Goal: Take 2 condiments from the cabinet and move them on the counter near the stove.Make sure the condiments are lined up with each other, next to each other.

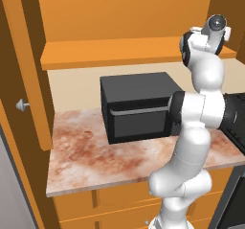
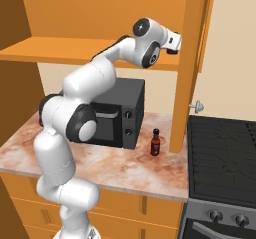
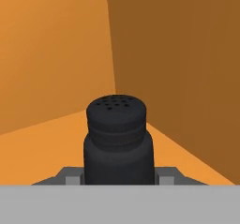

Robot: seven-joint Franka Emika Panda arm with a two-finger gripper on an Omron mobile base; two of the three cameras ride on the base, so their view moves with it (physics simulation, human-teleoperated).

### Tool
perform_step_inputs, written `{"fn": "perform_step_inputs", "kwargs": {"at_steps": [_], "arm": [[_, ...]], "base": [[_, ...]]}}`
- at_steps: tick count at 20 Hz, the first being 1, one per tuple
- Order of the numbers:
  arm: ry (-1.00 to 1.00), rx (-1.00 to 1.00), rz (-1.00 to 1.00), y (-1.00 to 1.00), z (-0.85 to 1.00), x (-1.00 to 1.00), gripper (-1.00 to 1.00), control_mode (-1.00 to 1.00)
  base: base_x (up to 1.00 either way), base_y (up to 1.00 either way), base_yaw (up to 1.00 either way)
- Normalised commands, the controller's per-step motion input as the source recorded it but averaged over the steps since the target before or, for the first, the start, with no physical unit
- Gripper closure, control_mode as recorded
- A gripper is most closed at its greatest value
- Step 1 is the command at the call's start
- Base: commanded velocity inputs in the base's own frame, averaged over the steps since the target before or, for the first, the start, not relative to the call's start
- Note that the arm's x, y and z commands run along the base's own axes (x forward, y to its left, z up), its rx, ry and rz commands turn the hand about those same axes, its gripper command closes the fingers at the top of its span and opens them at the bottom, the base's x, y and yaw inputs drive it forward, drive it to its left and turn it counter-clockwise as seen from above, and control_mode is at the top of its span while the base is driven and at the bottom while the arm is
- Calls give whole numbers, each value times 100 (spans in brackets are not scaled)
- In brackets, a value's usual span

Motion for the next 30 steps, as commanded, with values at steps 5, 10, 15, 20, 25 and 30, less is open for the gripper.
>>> {"fn": "perform_step_inputs", "kwargs": {"at_steps": [5,10,15,20,25,30], "arm": [[-4,0,0,6,-11,-71,100,-100],[-1,-4,4,39,-13,-91,100,-100],[0,-5,10,47,-24,-99,100,-100],[0,-3,13,31,-25,-100,100,-100],[0,-2,15,11,-38,-100,100,-100],[0,-5,15,1,-51,-93,100,-100]], "base": [[0,0,0],[0,0,0],[0,0,0],[0,0,0],[0,0,0],[0,0,0]]}}
